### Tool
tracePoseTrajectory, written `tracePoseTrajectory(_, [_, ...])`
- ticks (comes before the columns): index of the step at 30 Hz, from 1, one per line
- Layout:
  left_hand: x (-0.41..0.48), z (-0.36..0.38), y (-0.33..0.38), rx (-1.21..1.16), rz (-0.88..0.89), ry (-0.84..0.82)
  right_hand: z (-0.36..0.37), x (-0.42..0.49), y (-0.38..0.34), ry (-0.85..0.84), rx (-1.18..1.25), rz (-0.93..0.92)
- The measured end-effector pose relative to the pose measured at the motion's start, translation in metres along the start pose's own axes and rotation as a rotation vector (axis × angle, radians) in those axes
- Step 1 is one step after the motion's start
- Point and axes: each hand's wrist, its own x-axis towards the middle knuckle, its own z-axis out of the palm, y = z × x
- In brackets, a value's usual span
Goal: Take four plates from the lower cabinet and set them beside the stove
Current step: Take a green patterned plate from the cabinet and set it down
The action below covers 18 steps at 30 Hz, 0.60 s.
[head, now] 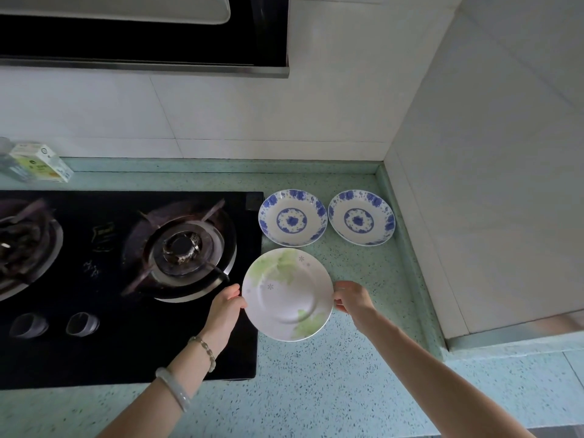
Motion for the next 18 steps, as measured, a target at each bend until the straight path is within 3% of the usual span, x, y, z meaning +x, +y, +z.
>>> tracePoseTrajectory(7, [-0.025,-0.001,0.004,-0.021,0.034,0.048,-0.008,-0.02,-0.007,0.007,-0.27,-0.172])
tracePoseTrajectory(13, [-0.066,0.011,0.021,-0.067,0.265,0.089,-0.026,-0.069,-0.028,-0.049,-0.275,-0.422])
tracePoseTrajectory(18, [-0.115,0.029,0.053,-0.087,0.545,0.05,-0.056,-0.131,-0.047,-0.091,-0.125,-0.65])
